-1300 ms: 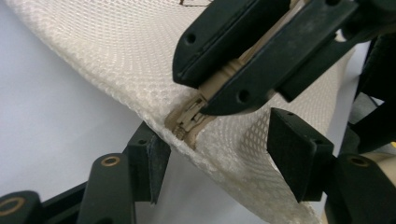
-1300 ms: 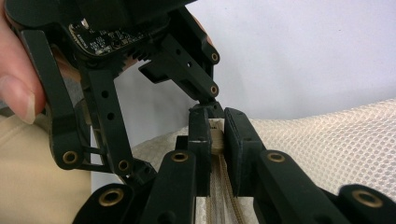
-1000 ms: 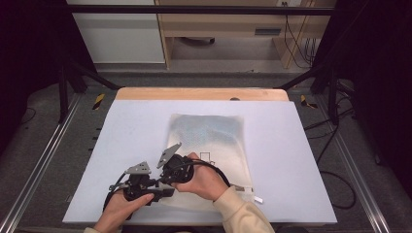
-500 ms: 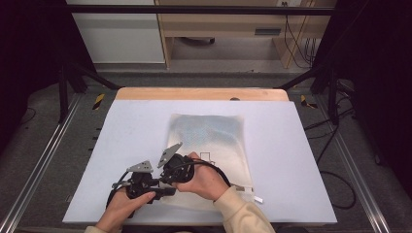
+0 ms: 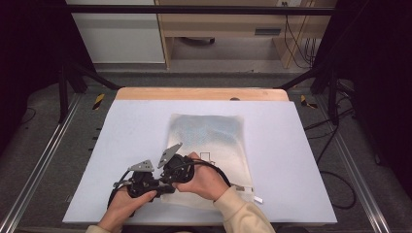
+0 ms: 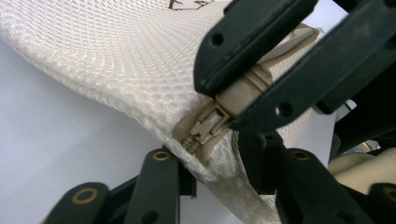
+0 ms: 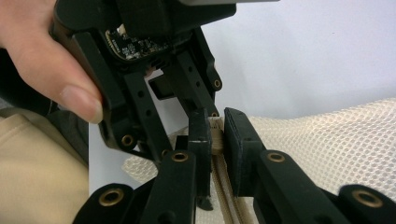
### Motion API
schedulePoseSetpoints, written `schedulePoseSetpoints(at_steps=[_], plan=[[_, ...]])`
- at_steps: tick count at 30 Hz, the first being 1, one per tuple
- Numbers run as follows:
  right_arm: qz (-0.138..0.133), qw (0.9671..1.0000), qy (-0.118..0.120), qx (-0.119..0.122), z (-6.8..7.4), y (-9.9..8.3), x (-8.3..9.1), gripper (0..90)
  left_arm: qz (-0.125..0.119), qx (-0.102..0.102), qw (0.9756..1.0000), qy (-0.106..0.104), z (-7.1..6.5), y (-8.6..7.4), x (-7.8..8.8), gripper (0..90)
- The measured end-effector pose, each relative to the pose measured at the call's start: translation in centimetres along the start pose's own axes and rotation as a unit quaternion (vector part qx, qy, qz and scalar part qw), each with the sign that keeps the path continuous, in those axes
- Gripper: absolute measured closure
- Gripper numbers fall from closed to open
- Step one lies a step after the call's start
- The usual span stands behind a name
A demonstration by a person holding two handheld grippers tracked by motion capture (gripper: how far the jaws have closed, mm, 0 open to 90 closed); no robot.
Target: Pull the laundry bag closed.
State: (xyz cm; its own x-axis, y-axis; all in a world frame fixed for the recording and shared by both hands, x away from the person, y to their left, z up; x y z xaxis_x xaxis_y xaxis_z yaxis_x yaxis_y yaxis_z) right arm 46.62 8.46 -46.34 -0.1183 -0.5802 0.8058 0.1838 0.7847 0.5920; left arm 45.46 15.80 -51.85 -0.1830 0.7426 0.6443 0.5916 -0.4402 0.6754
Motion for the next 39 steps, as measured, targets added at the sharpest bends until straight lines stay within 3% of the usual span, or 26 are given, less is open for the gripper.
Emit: schedulePoseSetpoints(at_steps=[10,20,30,39], plan=[[0.004,1.0,-0.004,0.007,0.2,-0.1,-0.1,81.7,0.006,0.005,0.9999,0.007,0.5,-0.2,0.0,83.0],[0.011,0.9998,-0.007,0.012,0.0,-0.4,-0.1,81.7,0.002,0.004,0.9997,0.023,0.7,0.0,0.4,84.9],[0.031,0.9991,-0.027,0.012,0.1,-0.8,0.1,81.9,0.003,-0.001,0.9997,0.026,0.6,0.0,0.5,85.1],[0.047,0.9984,-0.03,0.009,-0.1,-1.7,0.5,82.1,-0.004,0.003,0.9997,0.025,0.6,0.1,0.7,85.2]])
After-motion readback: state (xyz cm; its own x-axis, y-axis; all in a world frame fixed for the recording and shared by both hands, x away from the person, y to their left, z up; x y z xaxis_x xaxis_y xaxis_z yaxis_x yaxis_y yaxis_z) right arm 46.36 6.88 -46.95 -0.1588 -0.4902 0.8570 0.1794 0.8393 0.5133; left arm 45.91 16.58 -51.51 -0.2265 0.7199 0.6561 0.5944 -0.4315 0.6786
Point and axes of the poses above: each handheld gripper's, and its own axes: x roughly backward along the jaws, y roughly out of its top, z roughly to its left, the point moved 7 cm from there along -x, roughly forward along the jaws, and after that the axes turned 5 degrees about z, right-handed, at the moved point
